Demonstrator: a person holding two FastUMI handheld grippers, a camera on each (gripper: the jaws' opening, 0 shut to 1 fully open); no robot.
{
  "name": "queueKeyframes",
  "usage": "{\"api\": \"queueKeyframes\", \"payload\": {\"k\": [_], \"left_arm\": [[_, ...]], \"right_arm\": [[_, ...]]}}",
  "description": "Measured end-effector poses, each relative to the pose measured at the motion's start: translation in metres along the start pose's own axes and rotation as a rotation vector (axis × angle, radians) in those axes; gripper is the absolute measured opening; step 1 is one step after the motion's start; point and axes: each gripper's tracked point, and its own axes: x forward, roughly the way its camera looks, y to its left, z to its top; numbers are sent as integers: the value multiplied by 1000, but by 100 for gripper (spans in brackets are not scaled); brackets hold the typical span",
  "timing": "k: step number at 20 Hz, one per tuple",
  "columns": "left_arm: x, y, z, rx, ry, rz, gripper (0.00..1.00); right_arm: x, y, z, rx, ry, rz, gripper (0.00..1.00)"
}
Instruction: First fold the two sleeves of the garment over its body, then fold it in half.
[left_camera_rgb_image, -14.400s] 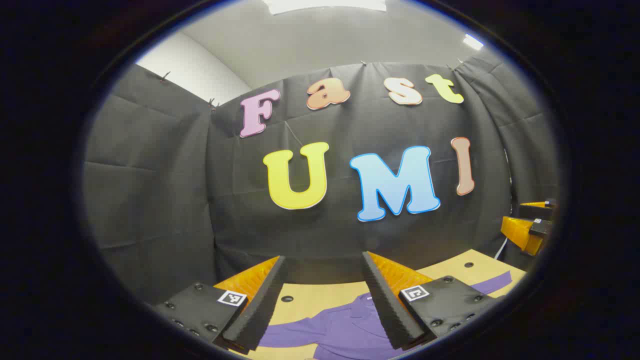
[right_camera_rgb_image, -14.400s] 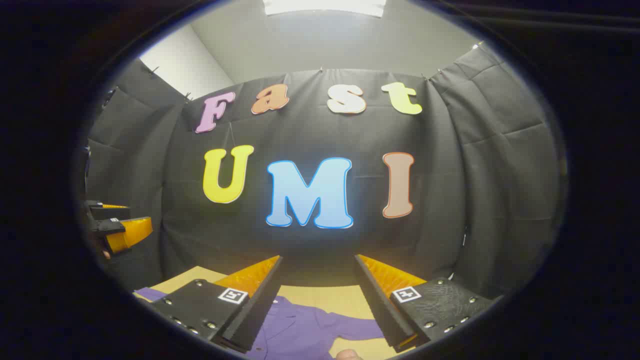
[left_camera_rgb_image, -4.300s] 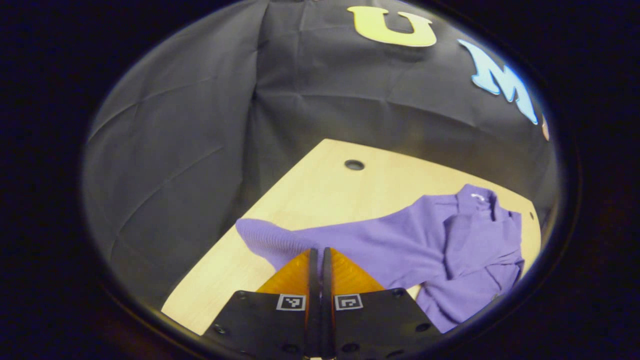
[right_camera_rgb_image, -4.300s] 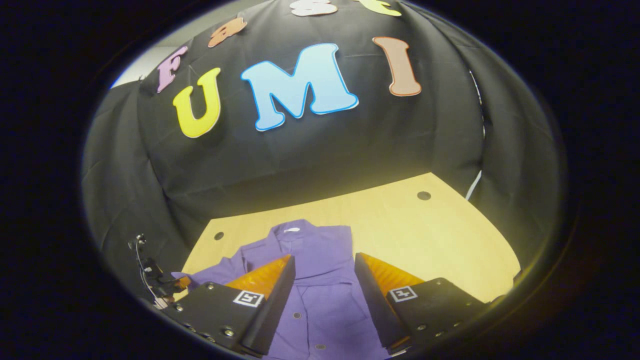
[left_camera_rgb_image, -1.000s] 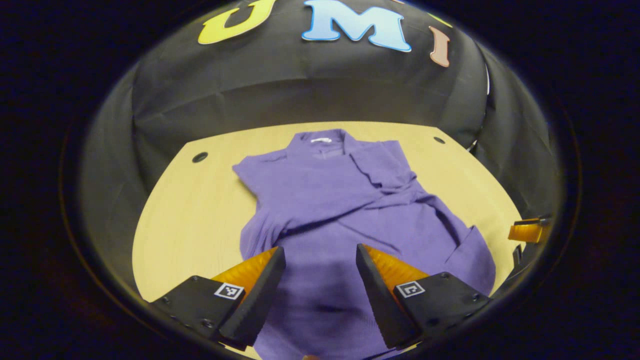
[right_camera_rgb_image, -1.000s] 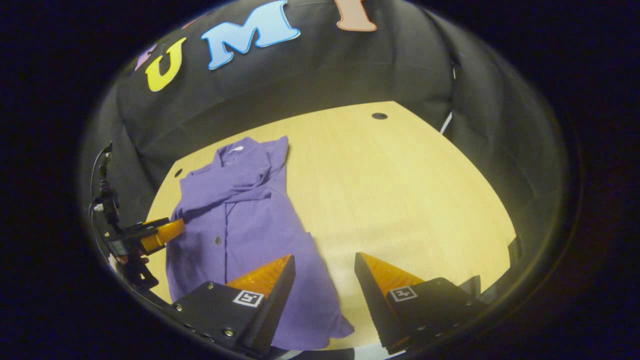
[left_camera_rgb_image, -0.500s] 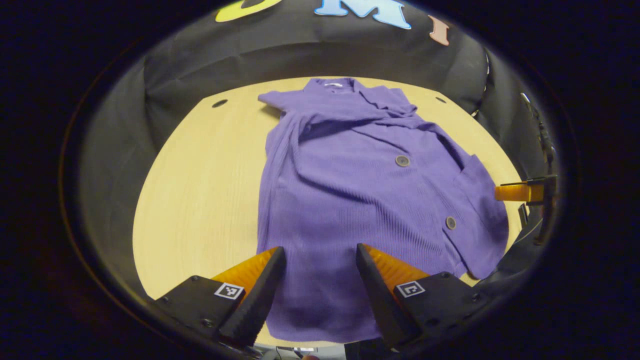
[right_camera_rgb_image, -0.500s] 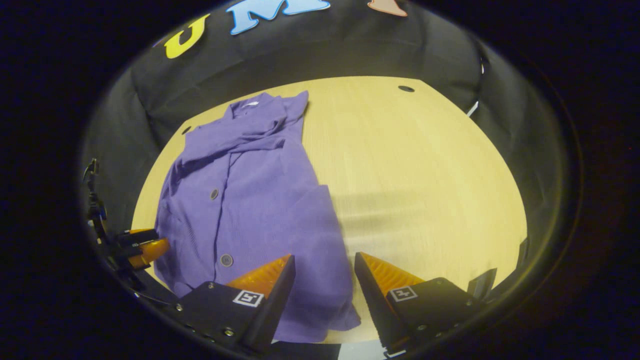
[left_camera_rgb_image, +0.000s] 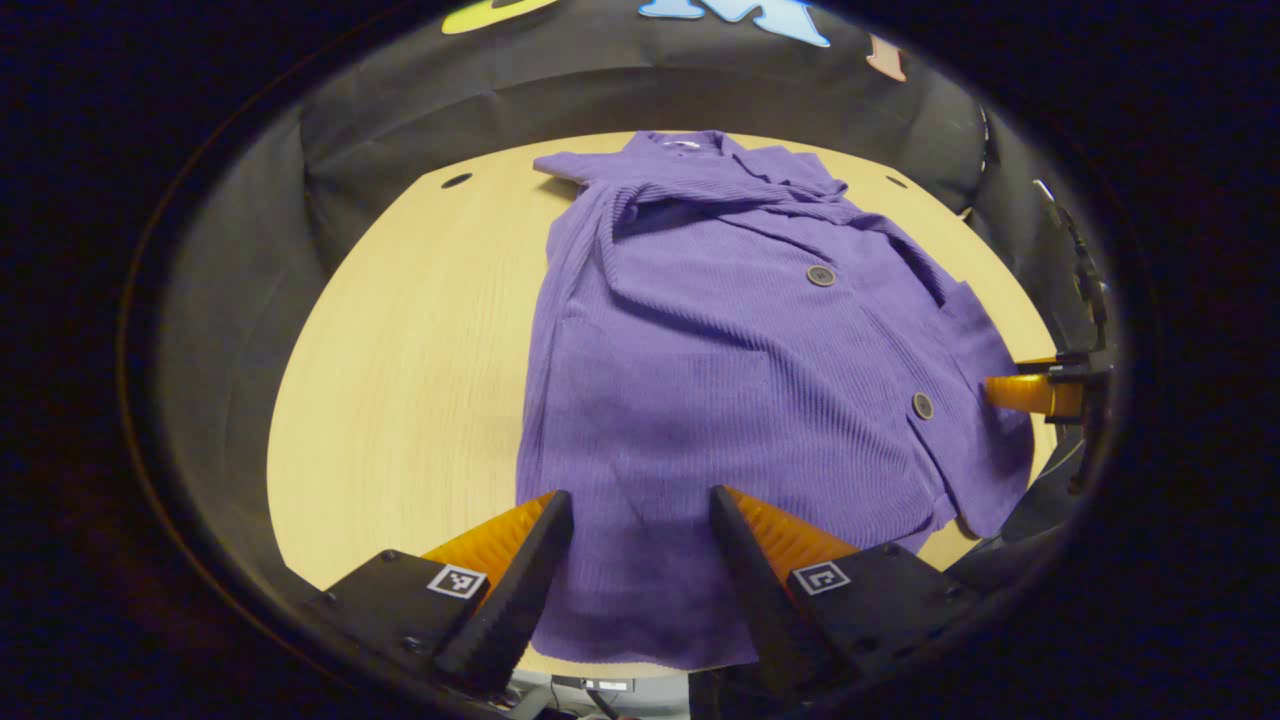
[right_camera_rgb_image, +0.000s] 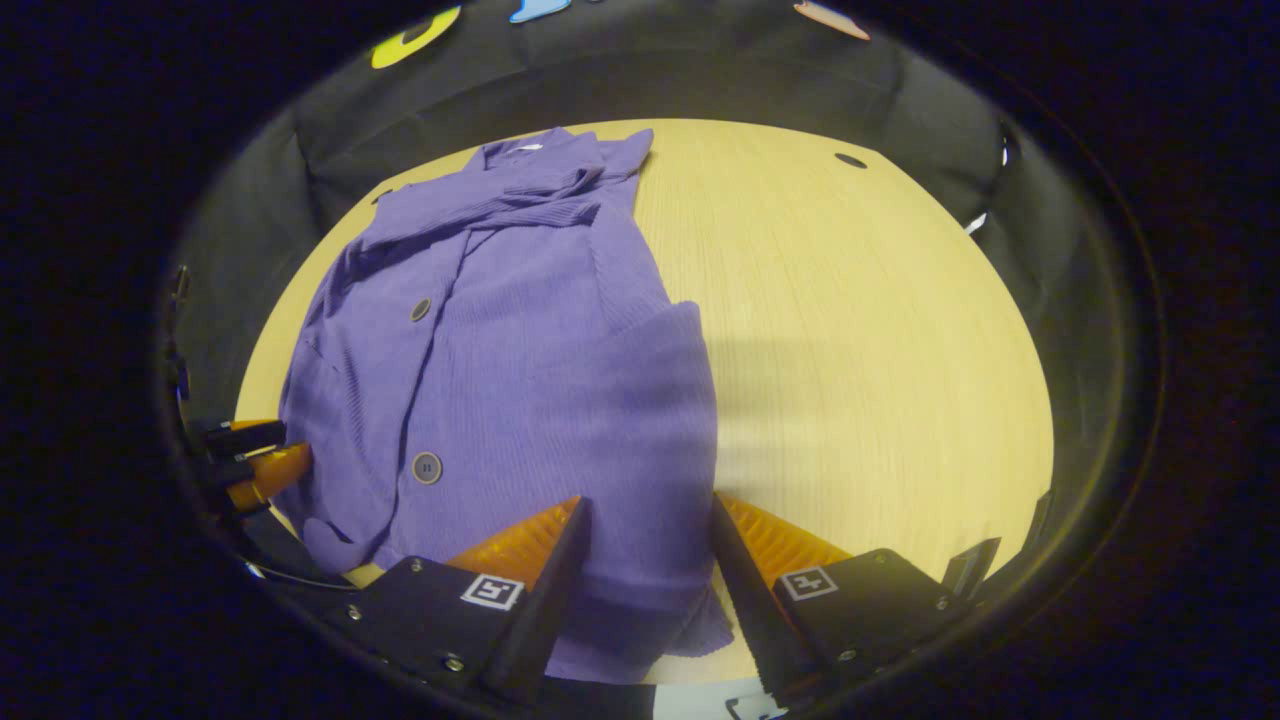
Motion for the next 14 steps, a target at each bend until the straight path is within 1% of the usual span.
{"api": "queueKeyframes", "payload": {"k": [2,3,4,5,6,7,9,10,11,12,14], "left_arm": [[1,-1,3,-14,-29,8,96],[3,-3,3,-1,-36,6,93],[3,-6,5,10,-48,-6,88],[6,-11,6,12,-56,-12,75],[8,-13,9,11,-58,-18,65],[9,-10,13,-2,-64,-13,53],[10,-8,15,-68,-56,-2,17],[11,-6,17,-85,-50,-1,16],[10,-6,18,-95,-43,0,10],[11,-7,16,-98,-24,-1,8],[10,-7,19,-92,-23,4,7]], "right_arm": [[0,1,-2,-47,1,-8,78],[0,2,-3,-61,7,-5,73],[0,4,-3,-68,14,0,80],[3,6,-2,-69,20,11,71],[1,10,-1,-61,26,28,66],[1,14,1,-36,30,45,48],[1,15,1,4,40,49,23],[2,17,2,4,41,55,23],[-3,20,5,32,20,54,23],[2,18,5,33,37,58,4],[2,20,6,35,46,67,3]]}}
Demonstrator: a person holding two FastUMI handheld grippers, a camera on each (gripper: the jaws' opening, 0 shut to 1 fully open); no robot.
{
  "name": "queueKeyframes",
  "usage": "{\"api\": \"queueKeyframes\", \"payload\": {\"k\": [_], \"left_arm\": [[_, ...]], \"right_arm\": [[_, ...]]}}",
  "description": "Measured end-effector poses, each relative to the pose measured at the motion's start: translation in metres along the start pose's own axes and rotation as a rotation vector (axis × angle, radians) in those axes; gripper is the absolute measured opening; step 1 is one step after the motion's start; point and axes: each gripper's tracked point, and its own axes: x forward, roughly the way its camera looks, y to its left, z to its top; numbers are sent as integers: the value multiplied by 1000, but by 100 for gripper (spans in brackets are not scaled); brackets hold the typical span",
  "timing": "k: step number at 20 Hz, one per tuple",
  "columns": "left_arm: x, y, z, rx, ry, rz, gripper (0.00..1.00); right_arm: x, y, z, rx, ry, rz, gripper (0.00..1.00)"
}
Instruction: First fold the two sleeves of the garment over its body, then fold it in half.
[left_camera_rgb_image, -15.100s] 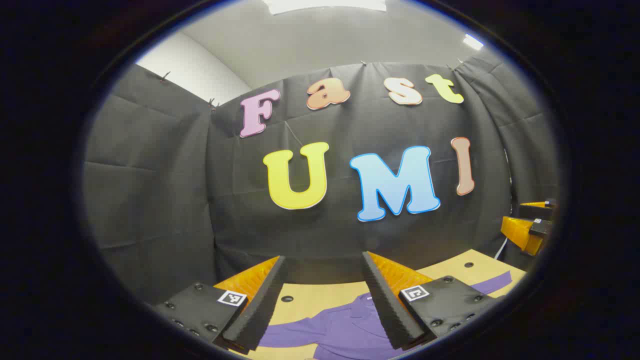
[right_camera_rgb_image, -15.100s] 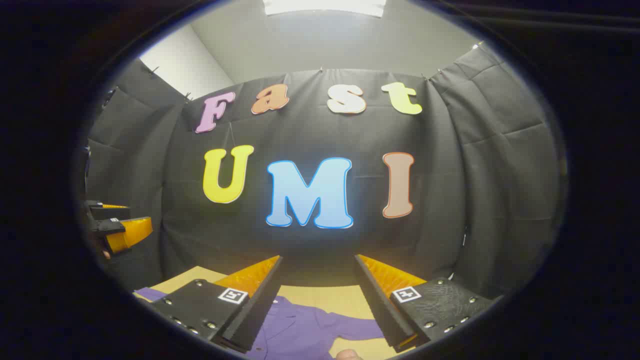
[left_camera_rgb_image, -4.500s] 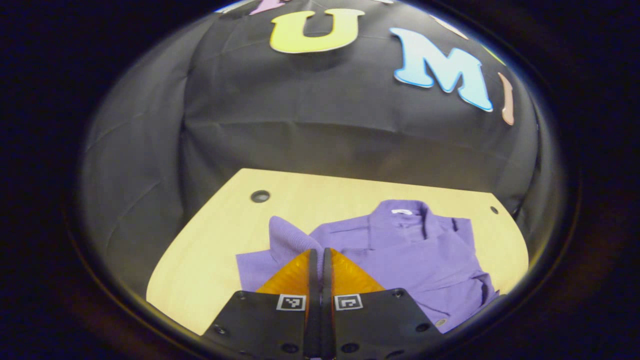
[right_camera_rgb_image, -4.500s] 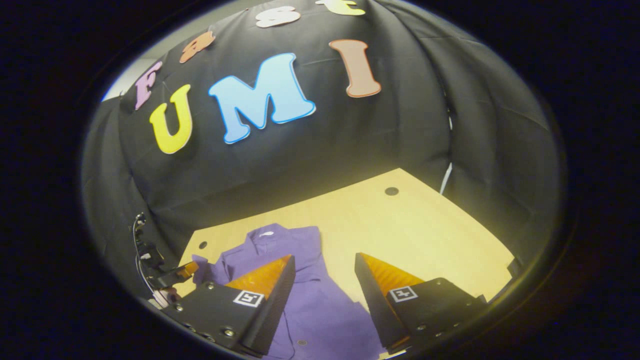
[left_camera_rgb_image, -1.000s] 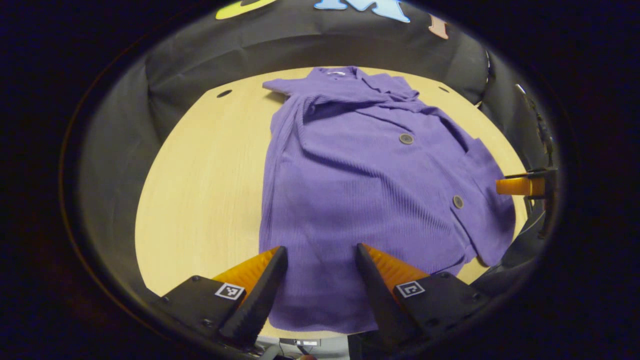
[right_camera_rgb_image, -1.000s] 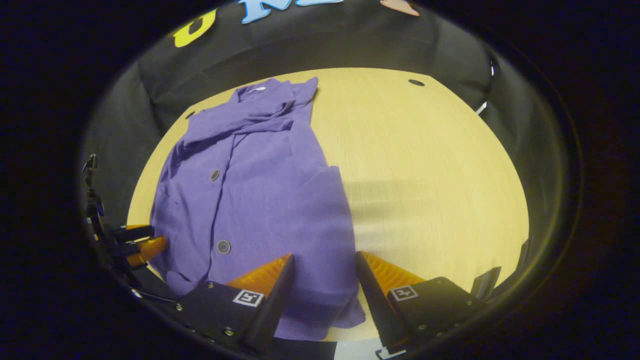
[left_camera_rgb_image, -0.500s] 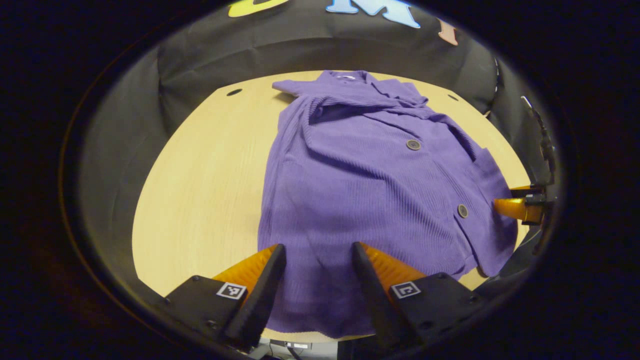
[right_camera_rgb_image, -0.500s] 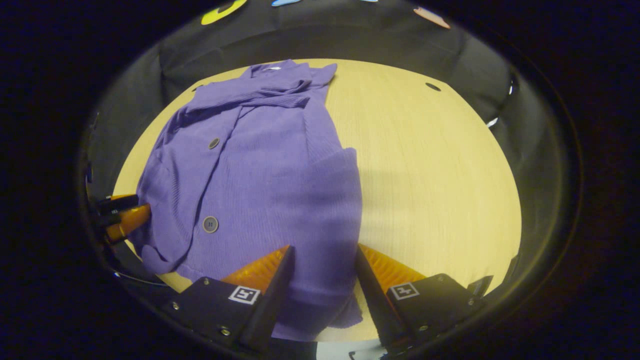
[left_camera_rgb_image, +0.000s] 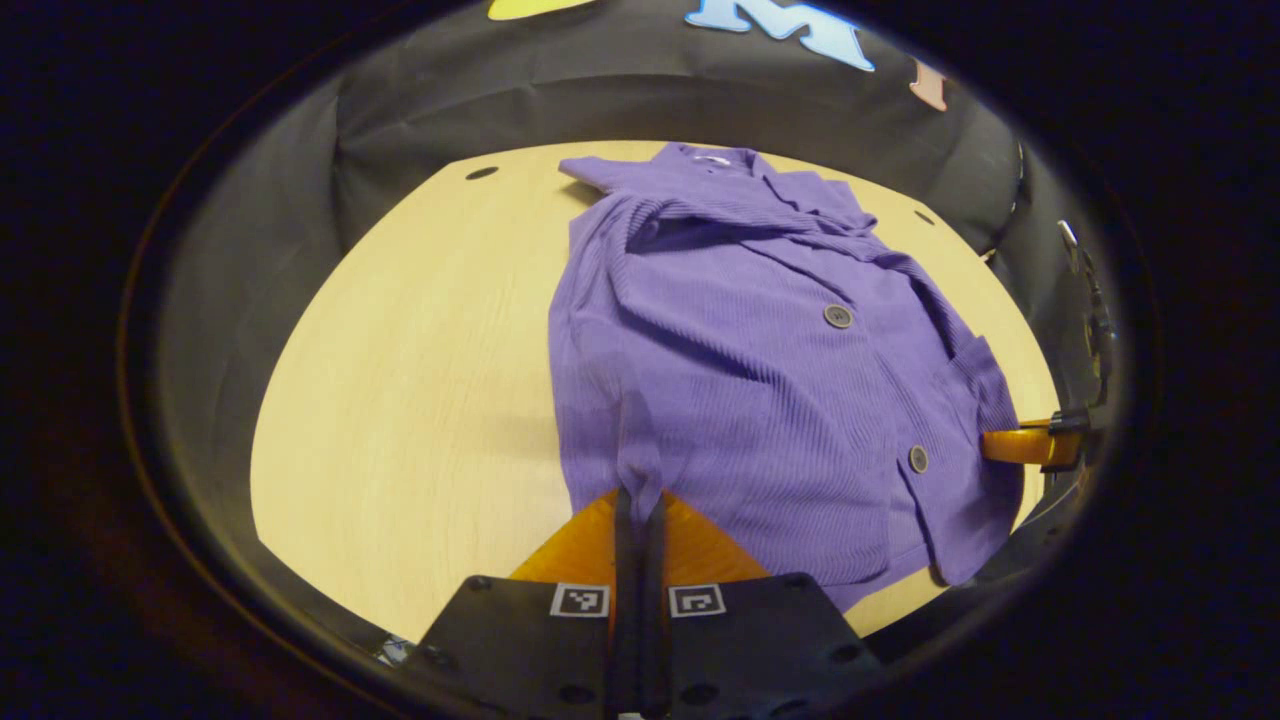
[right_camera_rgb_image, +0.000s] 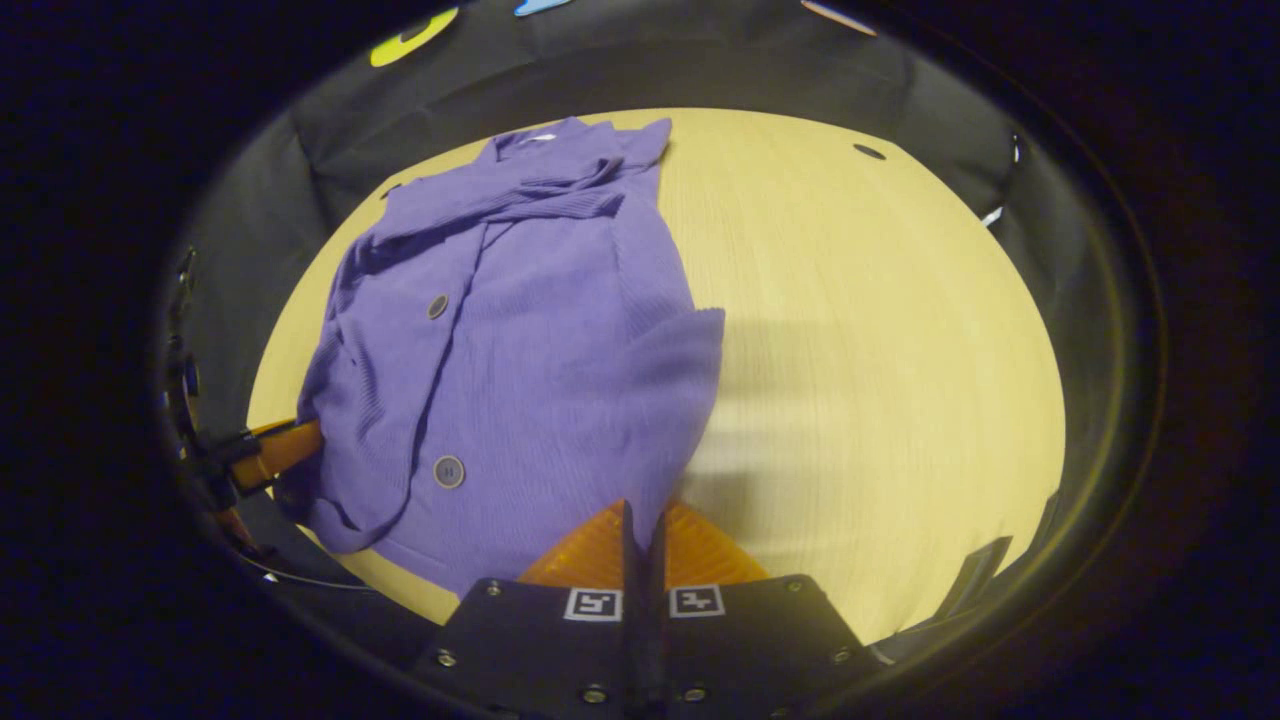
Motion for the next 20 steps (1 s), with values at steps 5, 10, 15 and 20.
{"api": "queueKeyframes", "payload": {"k": [5,10,15,20], "left_arm": [[-9,-1,27,-16,-44,-5,7],[-17,3,101,-50,-141,-25,7],[-12,9,176,-28,-231,-26,7],[5,14,232,3,-283,-18,7]], "right_arm": [[-15,12,32,54,-59,51,2],[-29,22,100,65,-172,92,2],[-33,21,169,75,-261,116,2],[-26,17,229,82,-320,124,2]]}}
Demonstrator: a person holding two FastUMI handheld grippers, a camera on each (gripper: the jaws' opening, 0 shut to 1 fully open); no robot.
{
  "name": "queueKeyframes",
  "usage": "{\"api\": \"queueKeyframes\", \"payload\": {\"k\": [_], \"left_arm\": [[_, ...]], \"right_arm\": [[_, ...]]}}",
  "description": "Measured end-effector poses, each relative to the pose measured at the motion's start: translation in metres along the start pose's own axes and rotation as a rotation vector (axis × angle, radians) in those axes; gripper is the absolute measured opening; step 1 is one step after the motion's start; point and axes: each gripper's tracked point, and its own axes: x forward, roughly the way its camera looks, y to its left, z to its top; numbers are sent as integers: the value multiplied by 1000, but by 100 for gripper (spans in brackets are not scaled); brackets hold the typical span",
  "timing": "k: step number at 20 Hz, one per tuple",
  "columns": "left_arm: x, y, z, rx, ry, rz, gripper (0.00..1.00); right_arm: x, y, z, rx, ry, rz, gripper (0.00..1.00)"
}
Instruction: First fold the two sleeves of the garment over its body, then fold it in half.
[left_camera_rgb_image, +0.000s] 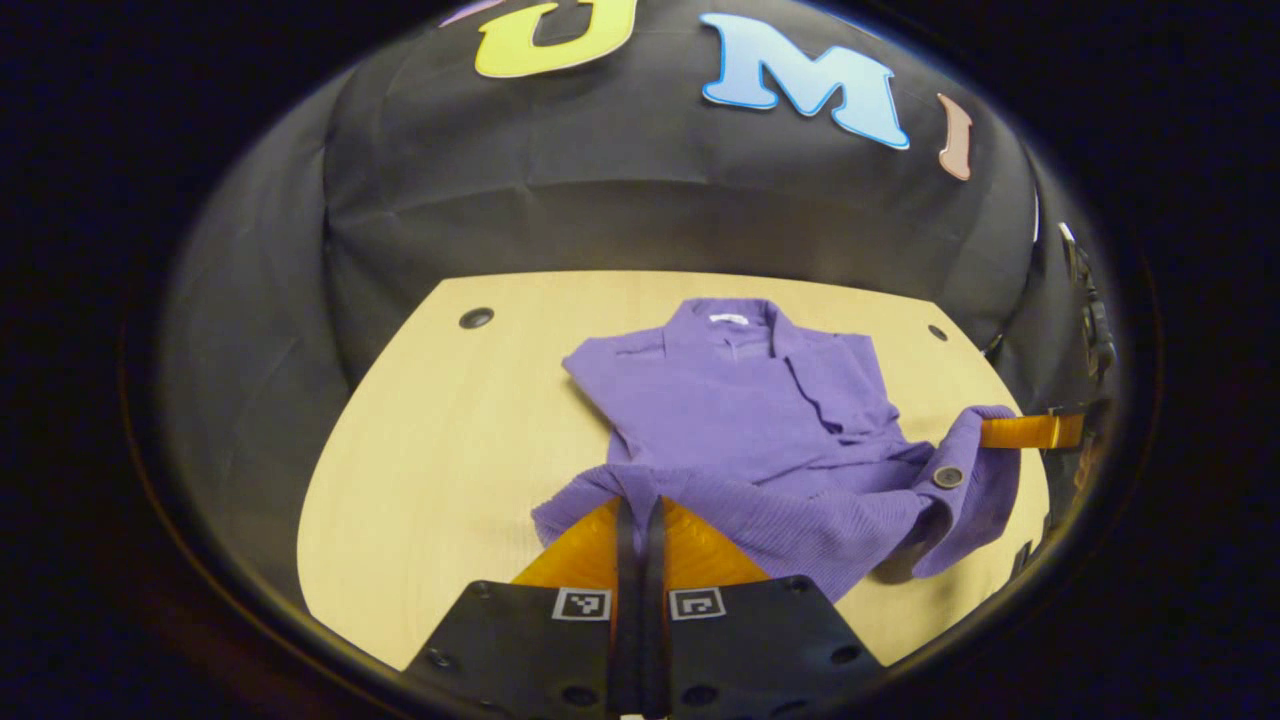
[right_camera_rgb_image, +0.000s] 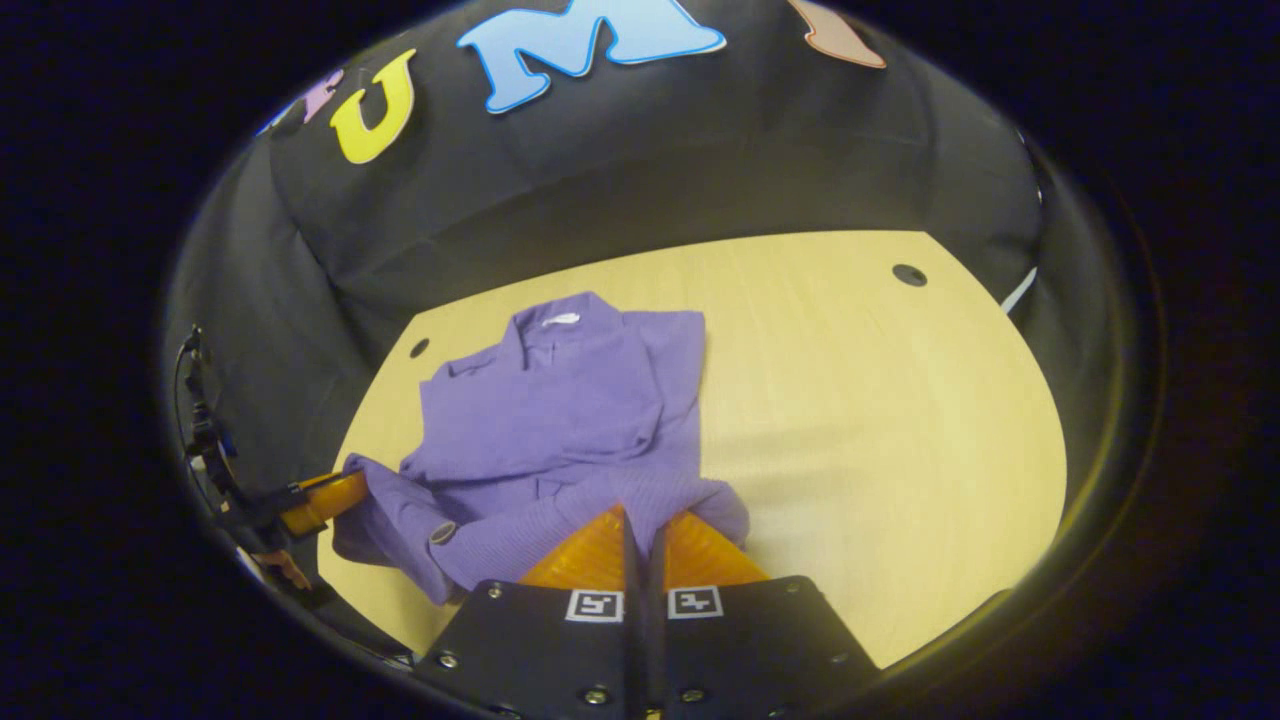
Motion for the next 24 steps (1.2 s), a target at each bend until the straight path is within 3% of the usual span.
{"api": "queueKeyframes", "payload": {"k": [13,19,24], "left_arm": [[104,17,139,-40,-155,-7,7],[163,27,164,-49,-177,0,7],[213,32,167,-54,-181,11,7]], "right_arm": [[92,-7,129,-29,-142,6,2],[147,-20,155,11,-171,-23,2],[194,-33,151,29,-147,-57,2]]}}
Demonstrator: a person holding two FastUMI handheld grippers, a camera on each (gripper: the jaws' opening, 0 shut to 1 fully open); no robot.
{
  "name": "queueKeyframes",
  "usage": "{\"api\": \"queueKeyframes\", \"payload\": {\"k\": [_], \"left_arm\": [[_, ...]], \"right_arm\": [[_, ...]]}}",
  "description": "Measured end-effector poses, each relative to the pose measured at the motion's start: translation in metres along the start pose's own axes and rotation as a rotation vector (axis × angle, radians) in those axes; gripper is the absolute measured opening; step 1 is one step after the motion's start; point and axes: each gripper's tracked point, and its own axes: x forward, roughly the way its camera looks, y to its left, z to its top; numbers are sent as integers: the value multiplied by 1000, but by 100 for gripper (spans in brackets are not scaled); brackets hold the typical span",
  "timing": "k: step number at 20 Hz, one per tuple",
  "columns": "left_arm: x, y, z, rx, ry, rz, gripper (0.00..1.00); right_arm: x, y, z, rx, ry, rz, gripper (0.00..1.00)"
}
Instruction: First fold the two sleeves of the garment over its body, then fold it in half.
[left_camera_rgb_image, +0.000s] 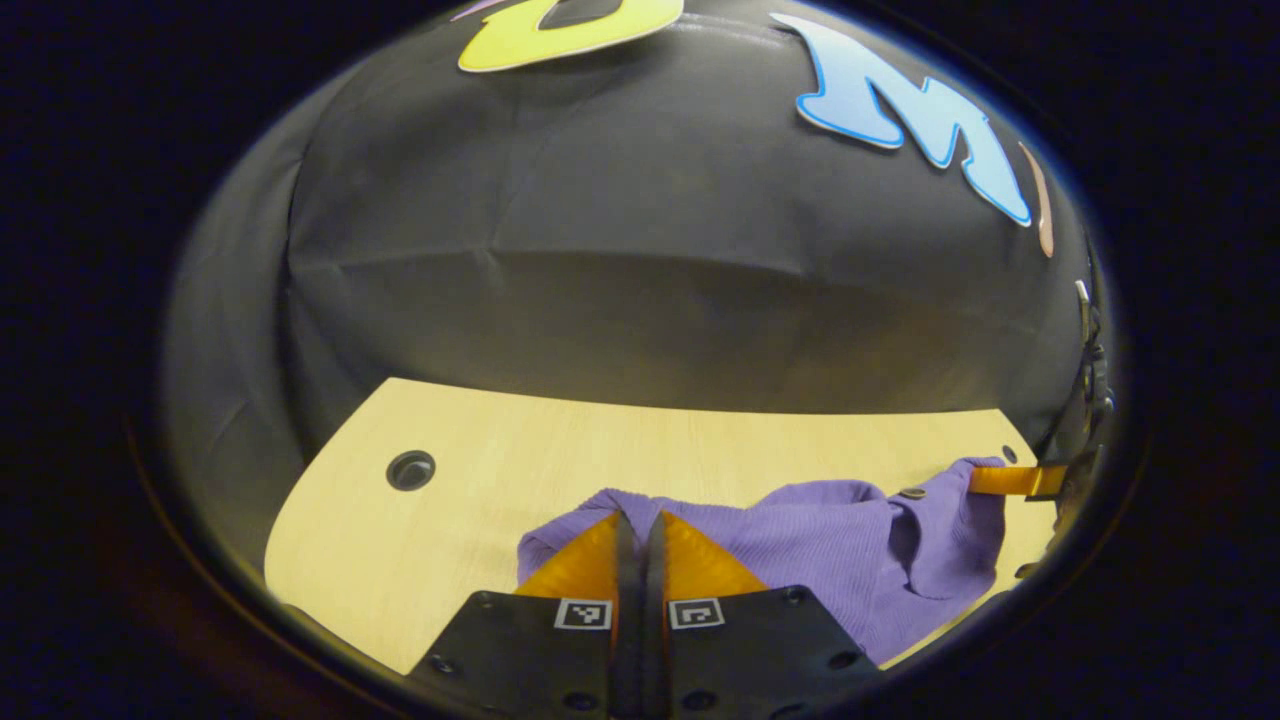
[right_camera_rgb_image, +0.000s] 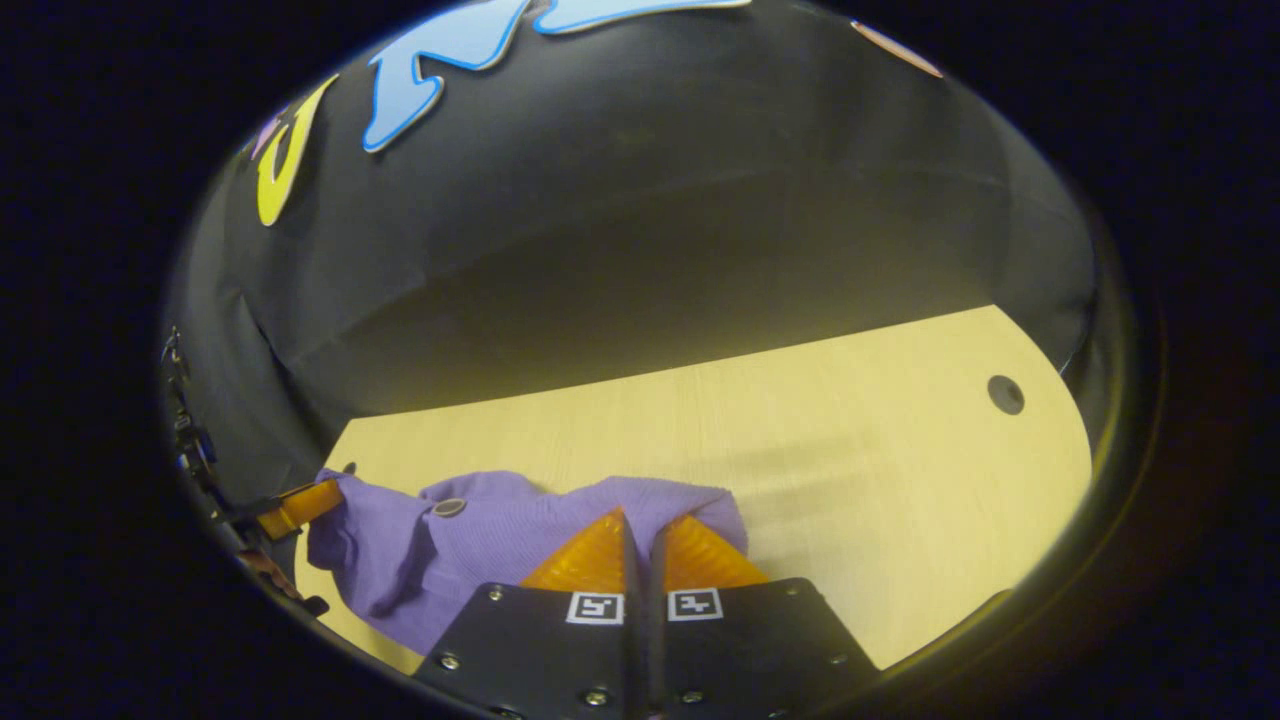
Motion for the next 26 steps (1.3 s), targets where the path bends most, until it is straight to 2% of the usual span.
{"api": "queueKeyframes", "payload": {"k": [7,11,18,25,26], "left_arm": [[26,10,-29,-30,36,23,7],[35,11,-51,-20,95,34,7],[41,11,-60,-5,83,27,7],[42,13,-63,-36,73,1,7],[43,14,-61,-40,72,-3,10]], "right_arm": [[25,-6,-20,-21,25,-6,2],[29,-6,-25,-39,26,0,2],[27,-7,-25,-12,9,25,4],[28,-9,-27,-70,-1,-23,4],[25,-13,-29,-71,6,-34,4]]}}
